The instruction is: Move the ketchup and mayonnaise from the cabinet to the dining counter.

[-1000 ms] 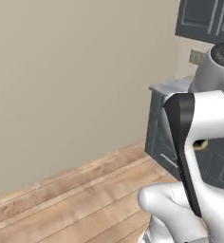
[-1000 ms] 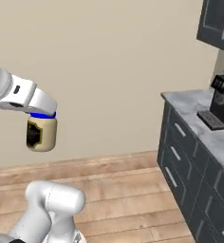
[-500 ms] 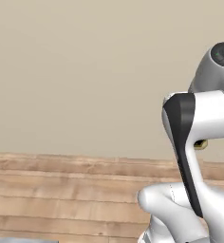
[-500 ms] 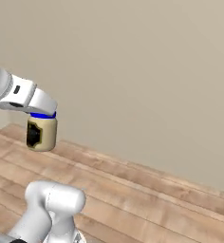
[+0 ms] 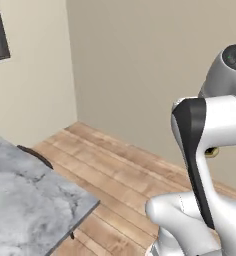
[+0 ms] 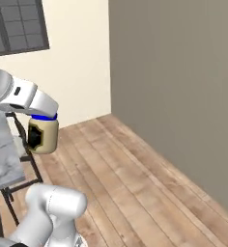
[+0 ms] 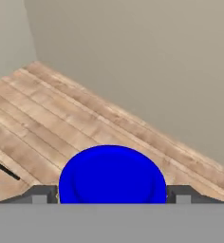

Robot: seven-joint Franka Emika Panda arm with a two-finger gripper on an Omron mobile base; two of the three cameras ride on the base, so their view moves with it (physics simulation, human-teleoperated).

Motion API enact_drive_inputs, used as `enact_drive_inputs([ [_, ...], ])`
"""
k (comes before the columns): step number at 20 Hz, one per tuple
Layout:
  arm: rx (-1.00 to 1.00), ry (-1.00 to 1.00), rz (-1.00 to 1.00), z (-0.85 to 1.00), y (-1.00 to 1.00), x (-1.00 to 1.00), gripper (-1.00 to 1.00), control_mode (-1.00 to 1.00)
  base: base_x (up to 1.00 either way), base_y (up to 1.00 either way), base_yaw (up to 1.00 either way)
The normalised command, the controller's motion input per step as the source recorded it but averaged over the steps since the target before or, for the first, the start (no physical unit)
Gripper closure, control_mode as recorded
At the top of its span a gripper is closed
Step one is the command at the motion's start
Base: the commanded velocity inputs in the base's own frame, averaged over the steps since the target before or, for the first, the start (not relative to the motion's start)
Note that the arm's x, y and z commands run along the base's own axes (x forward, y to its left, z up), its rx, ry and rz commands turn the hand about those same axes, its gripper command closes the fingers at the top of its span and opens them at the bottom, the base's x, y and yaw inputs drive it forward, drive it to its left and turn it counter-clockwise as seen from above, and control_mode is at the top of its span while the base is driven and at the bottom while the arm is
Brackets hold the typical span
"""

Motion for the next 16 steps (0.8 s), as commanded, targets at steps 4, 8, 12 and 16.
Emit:
enact_drive_inputs([
  [4, 0.0, 0.0, 0.0, 0.0, 0.0, 0.0, 1.0, 1.0, 0.0, 0.0, 0.87],
  [8, 0.0, 0.0, 0.0, 0.0, 0.0, 0.0, 1.0, 1.0, 0.0, 0.0, 0.87],
  [12, 0.0, 0.0, 0.0, 0.0, 0.0, 0.0, 1.0, 1.0, 0.0, 0.0, 0.86],
  [16, 0.0, 0.0, 0.0, 0.0, 0.0, 0.0, 1.0, 1.0, 0.11, 0.0, 0.73],
])
